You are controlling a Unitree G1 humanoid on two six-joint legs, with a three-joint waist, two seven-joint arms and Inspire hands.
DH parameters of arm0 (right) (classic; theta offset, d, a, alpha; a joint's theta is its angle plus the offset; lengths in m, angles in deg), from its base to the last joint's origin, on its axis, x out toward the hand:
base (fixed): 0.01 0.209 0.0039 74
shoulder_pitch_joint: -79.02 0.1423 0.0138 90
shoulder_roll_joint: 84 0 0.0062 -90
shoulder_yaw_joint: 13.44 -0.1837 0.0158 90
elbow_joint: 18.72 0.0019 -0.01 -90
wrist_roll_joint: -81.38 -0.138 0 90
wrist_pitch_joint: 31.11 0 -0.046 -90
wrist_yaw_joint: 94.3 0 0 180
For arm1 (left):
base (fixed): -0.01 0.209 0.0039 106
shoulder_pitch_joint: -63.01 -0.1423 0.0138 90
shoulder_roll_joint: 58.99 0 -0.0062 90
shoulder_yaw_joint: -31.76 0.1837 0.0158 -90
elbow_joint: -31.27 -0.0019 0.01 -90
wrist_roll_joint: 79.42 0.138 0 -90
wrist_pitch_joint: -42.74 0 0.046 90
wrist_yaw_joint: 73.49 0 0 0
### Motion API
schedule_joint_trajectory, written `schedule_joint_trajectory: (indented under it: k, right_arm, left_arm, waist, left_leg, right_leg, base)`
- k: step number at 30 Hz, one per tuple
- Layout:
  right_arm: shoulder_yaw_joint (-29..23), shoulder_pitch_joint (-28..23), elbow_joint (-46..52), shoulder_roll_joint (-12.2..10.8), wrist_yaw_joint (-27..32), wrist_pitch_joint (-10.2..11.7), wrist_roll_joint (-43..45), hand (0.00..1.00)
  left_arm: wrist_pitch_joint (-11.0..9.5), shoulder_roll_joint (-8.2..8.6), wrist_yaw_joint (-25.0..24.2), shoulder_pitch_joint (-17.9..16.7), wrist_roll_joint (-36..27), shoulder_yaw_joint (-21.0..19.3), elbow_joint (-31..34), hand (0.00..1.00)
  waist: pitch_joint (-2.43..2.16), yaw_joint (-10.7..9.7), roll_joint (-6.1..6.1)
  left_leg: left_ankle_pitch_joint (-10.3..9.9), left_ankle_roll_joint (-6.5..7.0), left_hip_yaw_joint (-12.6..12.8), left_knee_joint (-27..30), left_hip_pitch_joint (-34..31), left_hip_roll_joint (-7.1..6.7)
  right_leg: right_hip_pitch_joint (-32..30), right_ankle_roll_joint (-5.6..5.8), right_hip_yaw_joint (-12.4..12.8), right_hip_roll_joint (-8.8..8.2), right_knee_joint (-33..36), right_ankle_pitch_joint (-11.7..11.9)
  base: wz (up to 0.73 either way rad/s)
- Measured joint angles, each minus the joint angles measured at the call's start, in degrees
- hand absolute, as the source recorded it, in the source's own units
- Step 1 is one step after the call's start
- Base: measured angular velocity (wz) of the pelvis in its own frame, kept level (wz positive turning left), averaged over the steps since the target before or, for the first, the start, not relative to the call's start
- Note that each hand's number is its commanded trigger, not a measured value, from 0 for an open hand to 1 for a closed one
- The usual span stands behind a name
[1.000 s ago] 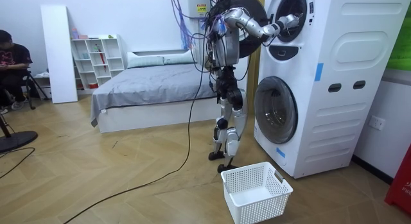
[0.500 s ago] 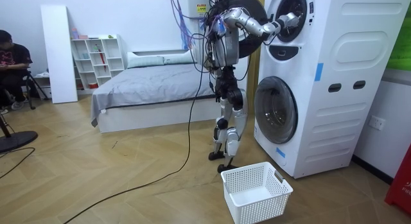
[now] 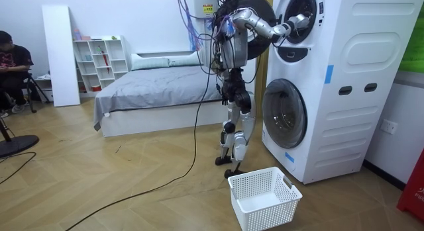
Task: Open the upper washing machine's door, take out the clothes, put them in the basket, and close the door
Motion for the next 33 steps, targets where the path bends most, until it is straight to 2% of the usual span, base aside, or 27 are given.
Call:
schedule_joint_trajectory:
  k: [3,4,5,8,13,16,20,23,24,26,29,30,31,33]
  right_arm:
    - [0.0,0.1,-0.3,0.5,0.1,0.4,-0.1,1.0]
    - [0.0,0.0,-0.3,0.5,0.1,0.4,-0.1,1.0]
    - [0.0,0.0,-0.1,0.5,0.1,0.4,-0.1,1.0]
    - [0.0,0.0,0.5,0.6,0.4,0.6,-0.2,1.0]
    - [1.2,0.0,2.4,1.0,1.8,1.1,-0.3,1.0]
    - [1.2,0.0,3.4,1.2,2.0,0.9,-0.2,1.0]
    - [1.2,-0.1,6.8,1.4,2.1,0.6,-0.2,1.0]
    - [1.0,-1.0,13.9,1.9,2.2,0.2,0.2,1.0]
    - [1.0,-2.0,17.2,2.3,2.2,0.2,0.2,1.0]
    - [1.0,-3.1,22.8,2.4,2.3,0.3,-0.2,1.0]
    - [0.9,-4.8,32.5,2.4,2.4,0.4,-0.6,1.0]
    - [0.9,-5.2,35.8,2.5,2.4,0.5,-1.3,1.0]
    - [0.4,-6.5,38.8,2.5,2.5,1.1,-2.3,1.0]
    - [-2.2,-10.0,43.1,2.4,2.8,2.7,-4.0,1.0]
  left_arm:
    - [-0.1,-0.21,0.0,0.3,0.0,0.0,0.0,0.0]
    - [-0.1,-0.33,0.0,0.3,0.0,0.0,0.0,0.0]
    - [-0.1,-0.37,0.0,0.3,0.0,0.0,0.0,0.0]
    - [-0.3,-0.48,0.0,0.8,0.0,0.1,0.1,0.0]
    - [-2.7,-0.51,0.1,1.3,-0.5,0.5,-0.3,0.0]
    - [-3.2,-0.48,0.3,1.2,-0.4,0.6,-0.3,0.0]
    - [-4.2,-0.49,0.4,1.0,-0.1,0.6,-0.3,0.0]
    - [-4.9,-0.31,0.4,1.1,0.0,-0.7,-1.2,0.0]
    - [-5.4,-0.12,0.4,1.2,0.0,-1.6,-1.3,0.0]
    - [-6.6,-0.12,0.4,0.5,-0.1,-2.4,-1.1,0.0]
    - [-7.7,-0.03,0.4,-1.8,-0.1,-4.0,-0.4,0.0]
    - [-8.1,0.07,0.4,-2.7,-0.4,-4.5,-0.6,0.0]
    - [-8.5,0.17,0.4,-3.3,-0.5,-5.0,-1.2,0.0]
    - [-8.7,0.29,0.4,-3.9,-0.5,-5.8,-1.4,0.0]
  waist:
    - [-0.35,0.4,-0.31]
    - [-0.72,0.4,-0.44]
    - [-0.76,0.4,-0.46]
    - [-0.79,0.2,-0.41]
    - [-0.72,0.1,-0.22]
    - [-0.67,0.0,-0.13]
    - [-0.61,-1.0,0.11]
    - [-0.9,-1.1,1.04]
    - [-1.21,-0.6,1.36]
    - [-1.33,-0.8,1.92]
    - [-1.32,-2.0,2.38]
    - [-1.22,-2.5,2.52]
    - [-1.02,-3.3,2.81]
    - [-0.96,-4.0,2.9]
  left_leg:
    - [0.0,-0.01,0.0,-0.3,-0.1,0.08]
    - [0.0,-0.02,0.0,-0.2,-0.2,0.07]
    - [0.0,-0.02,0.0,-0.3,-0.2,0.08]
    - [0.0,-0.05,-0.2,-0.5,-0.1,0.18]
    - [0.0,-0.04,-0.1,-0.7,0.0,0.12]
    - [0.0,-0.04,-0.1,-1.2,0.0,0.14]
    - [0.0,-0.05,0.1,-1.3,-0.2,0.15]
    - [0.0,-0.05,1.1,-1.3,-0.6,0.04]
    - [0.0,-0.05,1.3,-1.1,-0.6,0.05]
    - [0.0,-0.06,1.4,-0.8,-0.5,0.11]
    - [0.0,-0.06,1.5,-0.8,-0.2,0.29]
    - [0.0,-0.06,2.0,-0.8,-0.1,0.3]
    - [0.0,-0.06,2.2,-0.8,0.1,0.3]
    - [0.0,-0.06,2.3,-0.8,0.2,0.32]
  right_leg:
    - [-0.2,0.0,0.0,0.05,-0.2,0.0]
    - [-0.1,0.05,0.0,0.13,-0.8,0.0]
    - [-0.1,0.05,-0.1,0.26,-0.9,0.0]
    - [-0.1,0.05,-0.1,0.11,-0.9,0.0]
    - [-0.4,0.08,0.1,0.02,-0.9,0.0]
    - [-0.5,0.09,0.1,0.06,-0.9,0.0]
    - [-0.6,0.1,0.0,0.16,-0.9,0.0]
    - [-1.8,0.09,1.1,0.21,-0.8,0.0]
    - [-1.8,0.09,1.3,0.22,-0.8,0.0]
    - [-1.6,0.09,1.6,0.24,-0.9,0.0]
    - [-1.5,0.11,2.0,0.23,-0.9,0.0]
    - [-1.5,0.12,3.0,0.3,-1.0,0.0]
    - [-1.4,0.12,3.4,0.29,-0.9,0.0]
    - [-1.4,0.13,3.9,0.36,-0.8,0.0]
  base:
    - [0.01]
    - [0.0]
    - [0.0]
    - [0.01]
    - [-0.03]
    - [0.0]
    - [0.0]
    - [-0.14]
    - [-0.06]
    - [0.0]
    - [-0.04]
    - [-0.19]
    - [-0.18]
    - [-0.1]
